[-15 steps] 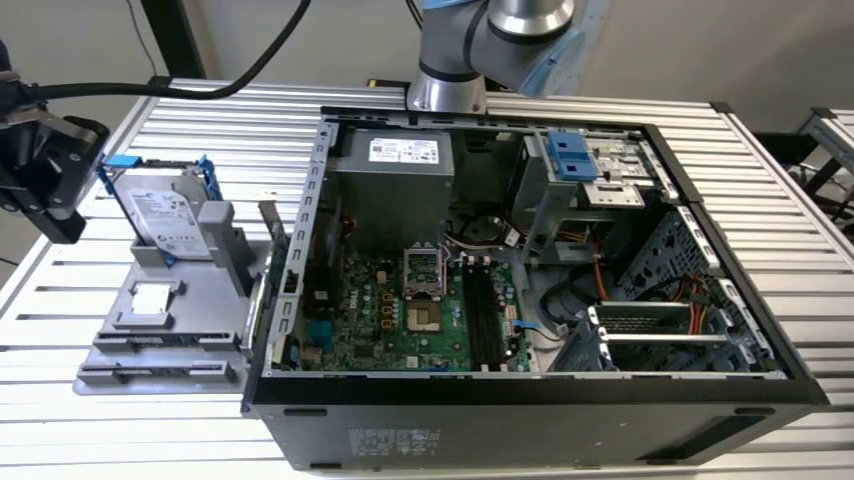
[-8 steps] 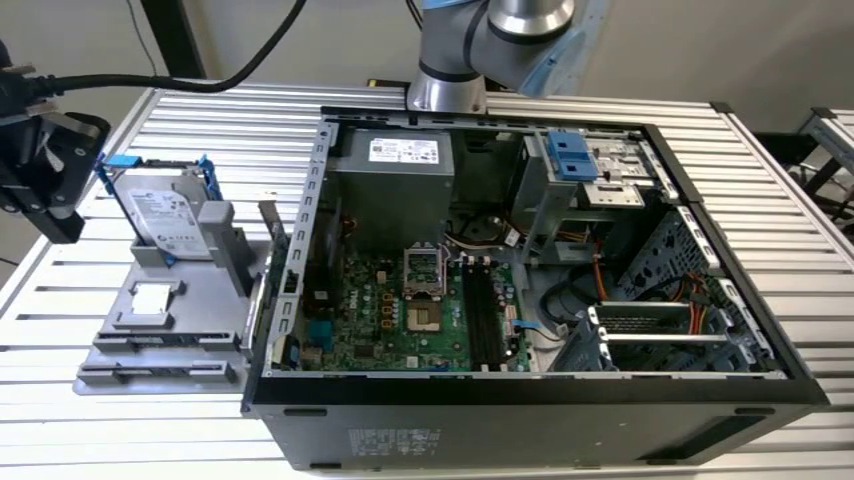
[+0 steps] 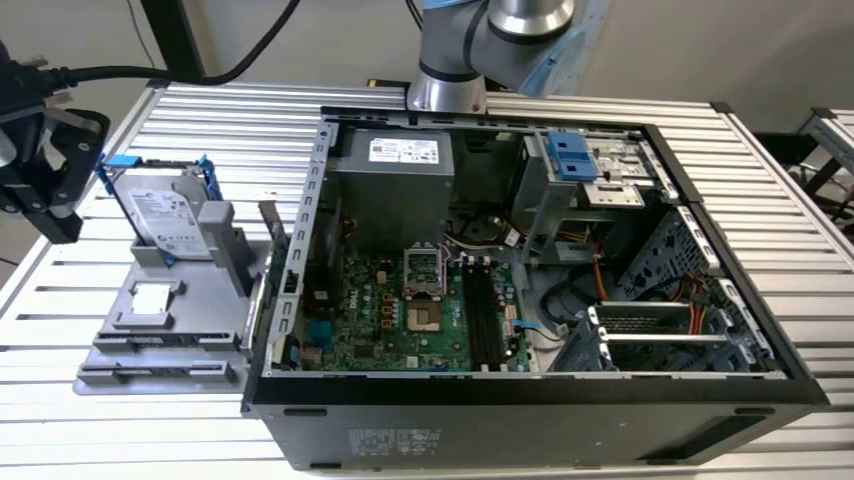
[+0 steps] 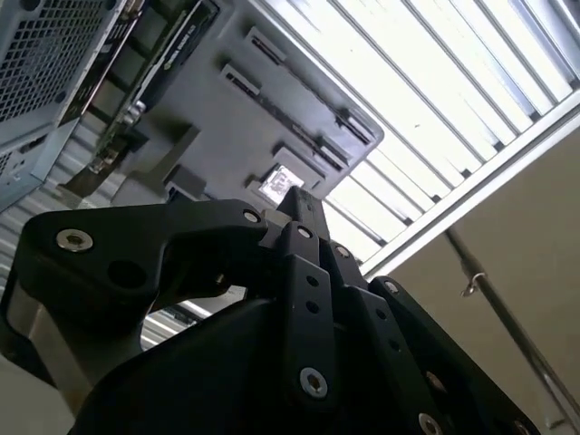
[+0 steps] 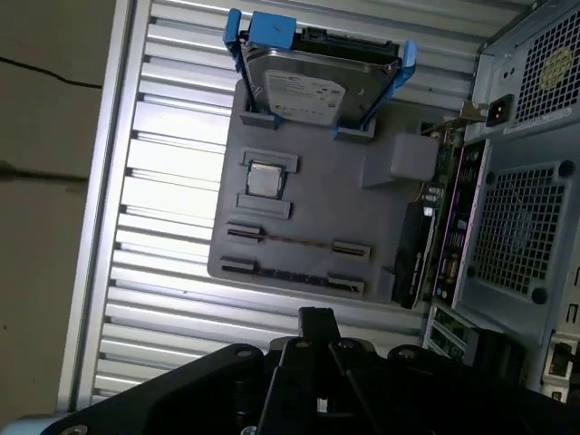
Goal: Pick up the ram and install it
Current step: 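Pick up the ram and move it above insertion slot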
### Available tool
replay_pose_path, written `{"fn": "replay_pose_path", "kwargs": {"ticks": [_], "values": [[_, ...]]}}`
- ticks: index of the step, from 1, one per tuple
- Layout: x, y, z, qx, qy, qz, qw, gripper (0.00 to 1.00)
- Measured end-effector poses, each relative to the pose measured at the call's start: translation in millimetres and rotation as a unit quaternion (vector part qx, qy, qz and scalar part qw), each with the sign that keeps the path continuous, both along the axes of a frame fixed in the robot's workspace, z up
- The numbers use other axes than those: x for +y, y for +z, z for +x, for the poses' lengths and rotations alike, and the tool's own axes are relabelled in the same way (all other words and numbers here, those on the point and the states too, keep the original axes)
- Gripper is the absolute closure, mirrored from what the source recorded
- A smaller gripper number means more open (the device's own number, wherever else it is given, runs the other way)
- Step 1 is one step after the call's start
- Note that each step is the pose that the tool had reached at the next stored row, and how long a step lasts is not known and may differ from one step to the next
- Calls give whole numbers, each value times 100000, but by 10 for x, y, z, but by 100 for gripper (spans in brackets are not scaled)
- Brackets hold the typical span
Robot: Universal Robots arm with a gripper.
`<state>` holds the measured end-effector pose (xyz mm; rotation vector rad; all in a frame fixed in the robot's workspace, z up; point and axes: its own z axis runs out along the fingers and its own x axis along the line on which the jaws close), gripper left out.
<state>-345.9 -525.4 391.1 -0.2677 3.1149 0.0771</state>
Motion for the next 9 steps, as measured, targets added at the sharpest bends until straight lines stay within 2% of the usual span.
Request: {"fn": "replay_pose_path", "kwargs": {"ticks": [5, 9], "values": [[0, 0, -2, 0, 2168, -102, 99976, 100], [0, 0, -4, 0, 4042, -226, 99918, 100]]}}
